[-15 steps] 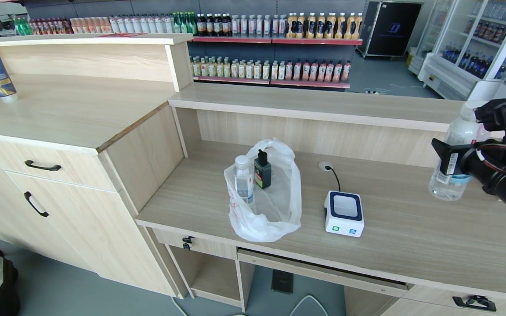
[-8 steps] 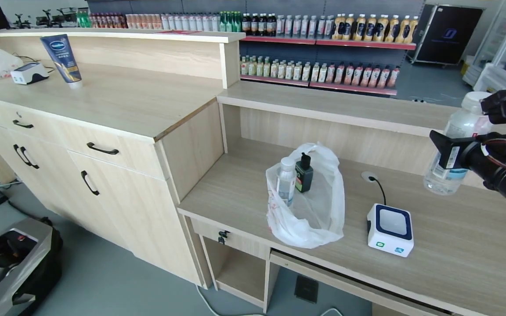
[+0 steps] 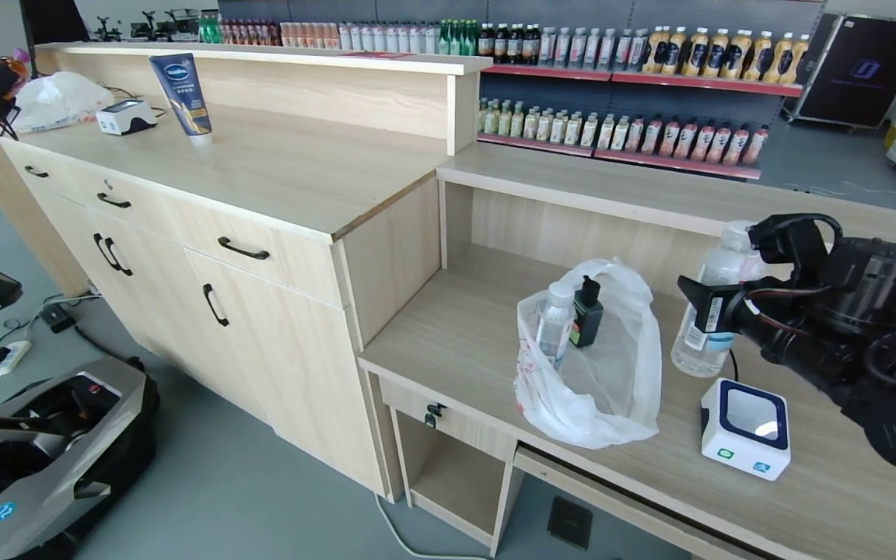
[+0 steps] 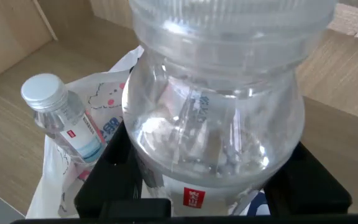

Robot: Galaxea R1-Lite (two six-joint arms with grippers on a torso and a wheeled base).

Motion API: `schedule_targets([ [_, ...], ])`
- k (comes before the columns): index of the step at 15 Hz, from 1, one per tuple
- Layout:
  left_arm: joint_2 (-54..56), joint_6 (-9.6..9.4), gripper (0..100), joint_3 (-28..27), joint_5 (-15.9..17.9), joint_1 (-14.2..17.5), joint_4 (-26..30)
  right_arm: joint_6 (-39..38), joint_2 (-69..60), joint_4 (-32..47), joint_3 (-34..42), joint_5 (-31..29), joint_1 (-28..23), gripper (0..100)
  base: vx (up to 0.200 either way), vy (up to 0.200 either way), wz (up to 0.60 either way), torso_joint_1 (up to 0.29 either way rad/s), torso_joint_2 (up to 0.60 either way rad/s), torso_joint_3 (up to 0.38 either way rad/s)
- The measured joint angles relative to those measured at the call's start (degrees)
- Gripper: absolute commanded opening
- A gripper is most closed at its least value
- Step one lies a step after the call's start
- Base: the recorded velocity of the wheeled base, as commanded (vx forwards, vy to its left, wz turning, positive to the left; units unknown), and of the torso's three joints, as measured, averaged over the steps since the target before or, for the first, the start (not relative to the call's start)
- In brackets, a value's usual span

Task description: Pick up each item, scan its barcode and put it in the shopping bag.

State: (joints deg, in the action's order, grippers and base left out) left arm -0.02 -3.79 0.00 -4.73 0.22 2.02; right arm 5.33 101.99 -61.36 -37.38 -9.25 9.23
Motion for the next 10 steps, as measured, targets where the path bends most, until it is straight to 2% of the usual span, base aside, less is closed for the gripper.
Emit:
schedule_targets([
  [3,0.00,0.00,100,0.00,0.00,0.02,0.00,-0.11,7.41,-8.55,-0.22,1.07,1.35,0,0.000,0.000,0.00,0.000,0.00,0.000],
  [10,0.00,0.00,100,0.00,0.00,0.02,0.00,-0.18,18.16,-18.37,-3.69,6.35,1.93,0,0.000,0.000,0.00,0.000,0.00,0.000],
])
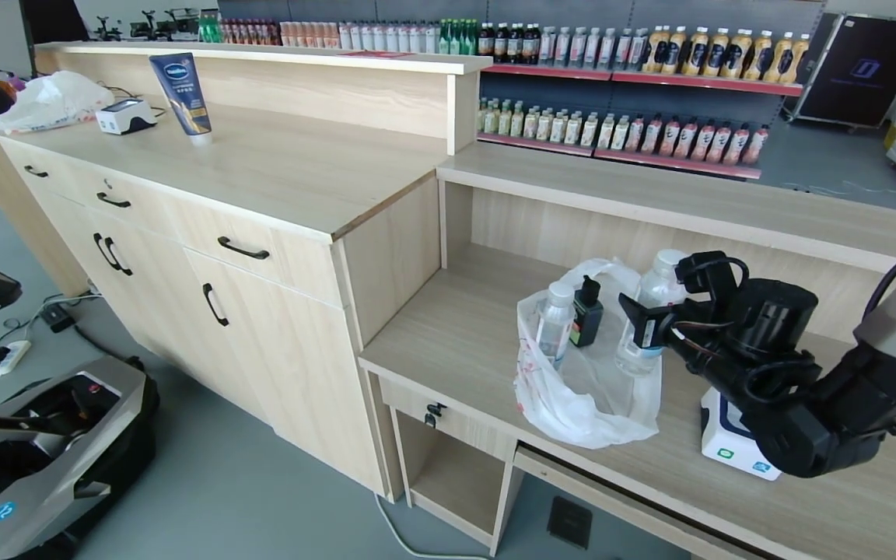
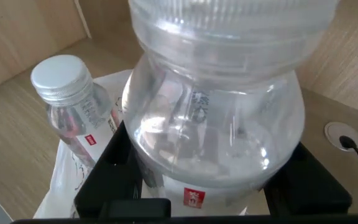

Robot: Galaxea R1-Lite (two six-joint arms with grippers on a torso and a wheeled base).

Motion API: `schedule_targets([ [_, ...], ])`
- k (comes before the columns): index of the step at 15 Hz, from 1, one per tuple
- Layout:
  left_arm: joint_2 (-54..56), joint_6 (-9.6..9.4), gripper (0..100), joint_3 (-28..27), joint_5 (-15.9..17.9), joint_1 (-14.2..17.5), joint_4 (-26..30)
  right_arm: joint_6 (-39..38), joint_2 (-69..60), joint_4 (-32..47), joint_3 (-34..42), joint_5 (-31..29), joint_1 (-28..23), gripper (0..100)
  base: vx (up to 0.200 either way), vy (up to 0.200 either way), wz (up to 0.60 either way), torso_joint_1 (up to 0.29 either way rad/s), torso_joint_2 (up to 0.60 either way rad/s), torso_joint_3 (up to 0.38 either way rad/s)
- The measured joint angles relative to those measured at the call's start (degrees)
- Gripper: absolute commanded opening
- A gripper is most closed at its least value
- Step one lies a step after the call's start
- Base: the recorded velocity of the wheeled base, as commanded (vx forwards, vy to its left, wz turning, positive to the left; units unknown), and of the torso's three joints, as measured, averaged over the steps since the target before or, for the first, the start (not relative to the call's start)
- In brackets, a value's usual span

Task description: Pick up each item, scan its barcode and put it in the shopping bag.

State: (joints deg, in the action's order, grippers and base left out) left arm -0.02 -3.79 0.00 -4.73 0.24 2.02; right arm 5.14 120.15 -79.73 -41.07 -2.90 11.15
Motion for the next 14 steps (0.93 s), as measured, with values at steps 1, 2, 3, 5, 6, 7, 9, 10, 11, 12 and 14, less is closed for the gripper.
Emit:
schedule_targets([
  [1,0.00,0.00,100,0.00,0.00,0.00,0.00,0.02,1.02,-0.57,-0.60,0.04,-0.13,0,0.000,0.000,0.00,0.000,0.00,0.000],
  [2,0.00,0.00,100,0.00,0.00,0.00,0.00,0.05,2.10,-1.34,-1.16,0.06,-0.22,0,0.000,0.000,0.00,0.000,0.00,0.000],
  [3,0.00,0.00,100,0.00,0.00,0.00,0.00,0.07,3.39,-2.85,-1.65,0.30,-0.18,0,0.000,0.000,0.00,0.000,0.00,0.000],
  [5,0.00,0.00,100,0.00,0.00,0.00,0.00,0.10,5.64,-5.45,-2.34,0.59,-0.27,0,0.000,0.000,0.00,0.000,0.00,0.000],
  [6,0.00,0.00,100,0.00,0.00,0.00,-0.02,0.10,6.73,-5.89,-2.62,1.18,-0.38,0,0.000,0.000,0.00,0.000,0.00,0.000],
  [7,0.00,0.00,100,0.00,0.02,0.00,0.00,0.10,7.69,-6.30,-2.94,1.57,-0.39,0,0.000,0.000,0.00,0.000,0.00,0.000],
  [9,0.00,0.00,100,0.00,0.00,0.00,0.00,0.10,9.36,-7.31,-3.77,1.87,-0.35,0,0.000,0.000,0.00,0.000,0.00,0.000],
  [10,0.00,0.00,100,0.00,0.02,0.00,0.00,0.10,10.12,-7.50,-4.29,2.19,-0.35,0,0.000,0.000,0.00,0.000,0.00,0.000],
  [11,0.00,0.00,100,0.00,0.00,0.00,-0.02,0.10,10.64,-7.50,-4.68,2.66,-0.39,0,0.000,0.000,0.00,0.000,0.00,0.000],
  [12,0.00,0.00,100,0.00,0.02,0.00,-0.02,0.11,11.08,-7.50,-5.07,3.04,-0.39,0,0.000,0.000,0.00,0.000,0.00,0.000],
  [14,0.00,0.00,100,0.00,0.00,0.00,-0.02,0.22,11.72,-7.50,-5.58,3.90,-0.29,0,0.000,0.000,0.00,0.000,0.00,0.000],
])
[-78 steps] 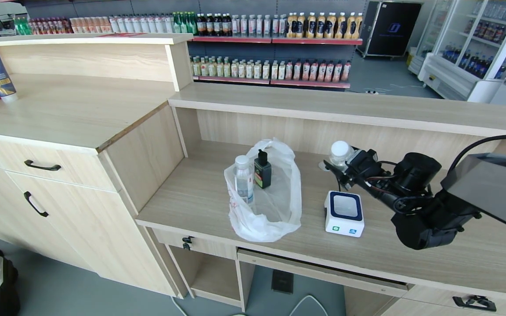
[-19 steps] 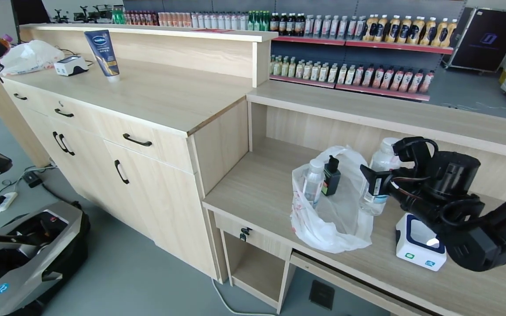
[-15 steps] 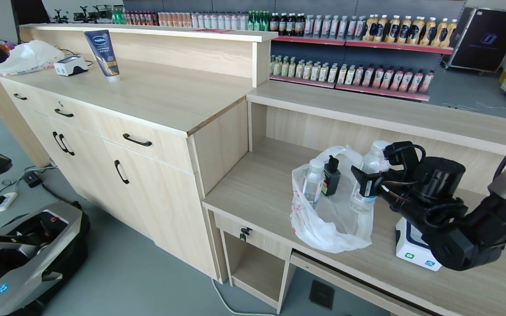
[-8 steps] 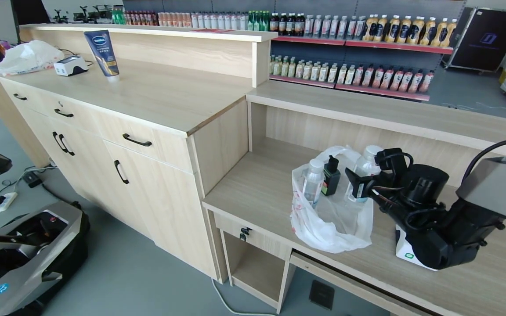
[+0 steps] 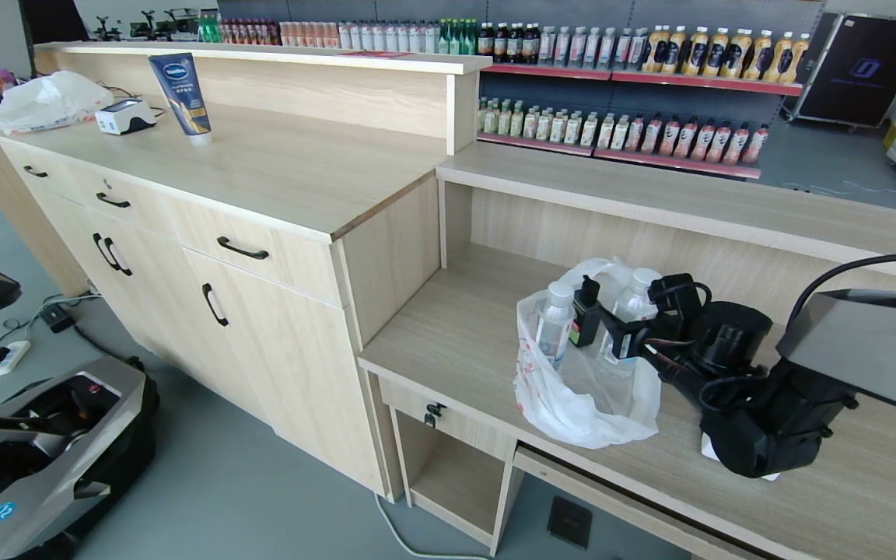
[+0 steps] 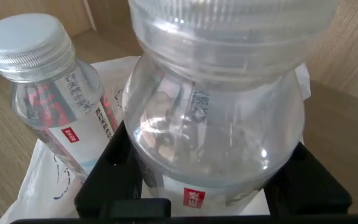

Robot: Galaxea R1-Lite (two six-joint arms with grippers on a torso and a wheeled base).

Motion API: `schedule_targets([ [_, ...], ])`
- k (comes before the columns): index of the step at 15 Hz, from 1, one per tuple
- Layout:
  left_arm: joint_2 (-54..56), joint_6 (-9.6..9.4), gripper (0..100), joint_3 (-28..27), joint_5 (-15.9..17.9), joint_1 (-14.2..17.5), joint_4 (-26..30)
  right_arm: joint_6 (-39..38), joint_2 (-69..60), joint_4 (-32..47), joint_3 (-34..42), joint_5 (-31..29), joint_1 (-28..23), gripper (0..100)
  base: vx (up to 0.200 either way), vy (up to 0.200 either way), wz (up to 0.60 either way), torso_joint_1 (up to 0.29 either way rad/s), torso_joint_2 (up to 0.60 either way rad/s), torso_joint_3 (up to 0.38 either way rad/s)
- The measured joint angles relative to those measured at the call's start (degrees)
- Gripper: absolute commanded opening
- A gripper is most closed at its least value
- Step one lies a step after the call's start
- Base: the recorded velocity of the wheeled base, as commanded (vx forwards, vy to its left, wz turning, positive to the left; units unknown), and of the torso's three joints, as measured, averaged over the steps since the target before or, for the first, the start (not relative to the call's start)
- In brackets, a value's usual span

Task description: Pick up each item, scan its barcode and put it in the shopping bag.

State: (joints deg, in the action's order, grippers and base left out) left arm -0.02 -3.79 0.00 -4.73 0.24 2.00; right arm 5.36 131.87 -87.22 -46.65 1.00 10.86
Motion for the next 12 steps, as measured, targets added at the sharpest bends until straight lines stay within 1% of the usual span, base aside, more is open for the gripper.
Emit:
schedule_targets([
  [4,0.00,0.00,100,0.00,0.00,0.00,0.00,0.43,1.73,-0.22,-1.44,0.28,0.02,0,0.000,0.000,0.00,0.000,0.00,0.000],
  [12,0.00,0.00,100,0.00,0.00,0.00,0.00,1.58,5.12,-0.83,-1.83,0.30,-0.09,0,0.000,0.000,0.00,0.000,0.00,0.000],
])
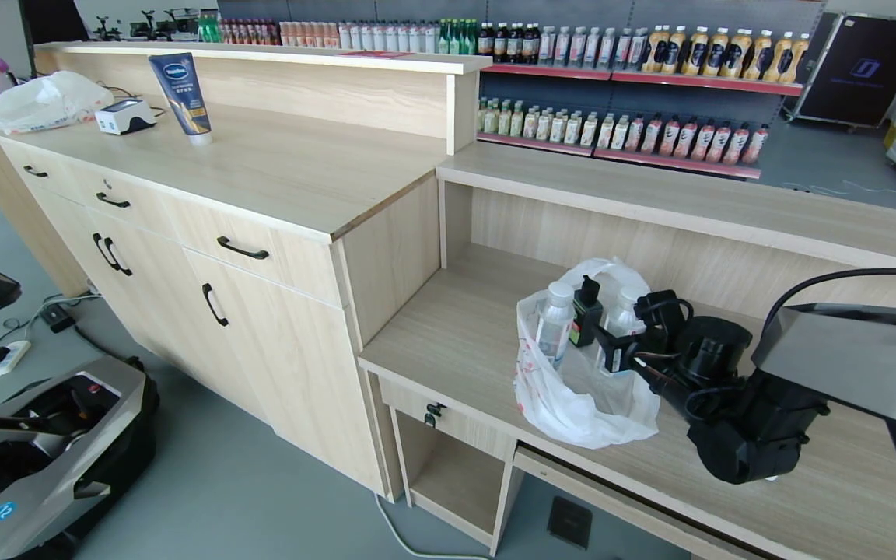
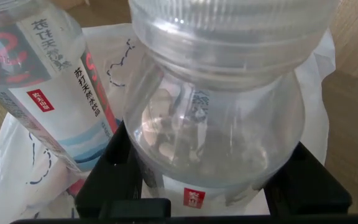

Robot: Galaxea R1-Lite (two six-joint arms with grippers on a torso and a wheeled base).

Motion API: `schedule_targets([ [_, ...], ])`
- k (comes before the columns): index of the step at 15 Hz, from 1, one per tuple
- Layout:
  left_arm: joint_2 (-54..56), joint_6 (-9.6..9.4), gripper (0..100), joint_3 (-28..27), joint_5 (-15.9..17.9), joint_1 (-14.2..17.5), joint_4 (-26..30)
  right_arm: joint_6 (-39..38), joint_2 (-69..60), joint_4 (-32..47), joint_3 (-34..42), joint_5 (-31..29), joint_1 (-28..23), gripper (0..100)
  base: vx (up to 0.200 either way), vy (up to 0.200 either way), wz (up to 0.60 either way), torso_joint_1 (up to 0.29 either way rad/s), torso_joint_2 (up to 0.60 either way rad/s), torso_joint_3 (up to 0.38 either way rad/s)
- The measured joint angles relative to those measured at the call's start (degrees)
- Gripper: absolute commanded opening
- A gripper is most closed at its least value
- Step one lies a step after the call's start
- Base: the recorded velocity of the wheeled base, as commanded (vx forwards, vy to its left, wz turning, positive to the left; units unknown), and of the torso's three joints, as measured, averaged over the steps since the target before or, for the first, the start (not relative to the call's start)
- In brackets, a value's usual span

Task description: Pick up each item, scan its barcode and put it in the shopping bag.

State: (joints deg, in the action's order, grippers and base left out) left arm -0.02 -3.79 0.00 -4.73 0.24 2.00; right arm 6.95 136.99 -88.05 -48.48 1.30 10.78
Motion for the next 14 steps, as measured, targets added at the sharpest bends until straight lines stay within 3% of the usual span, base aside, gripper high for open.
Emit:
schedule_targets([
  [8,0.00,0.00,100,0.00,0.00,0.00,0.02,1.30,1.46,0.02,-0.27,0.06,-0.37,0,0.000,0.000,0.00,0.000,0.00,0.000],
  [9,0.00,0.00,100,0.00,0.00,0.00,0.02,1.32,1.55,0.02,-0.27,0.09,-0.44,100,0.000,0.000,0.00,0.000,0.00,0.000],
  [14,0.00,0.00,100,0.00,0.02,0.00,0.00,1.76,1.66,0.13,-0.28,1.23,-1.27,100,0.000,0.000,0.00,0.000,0.00,0.000],
])
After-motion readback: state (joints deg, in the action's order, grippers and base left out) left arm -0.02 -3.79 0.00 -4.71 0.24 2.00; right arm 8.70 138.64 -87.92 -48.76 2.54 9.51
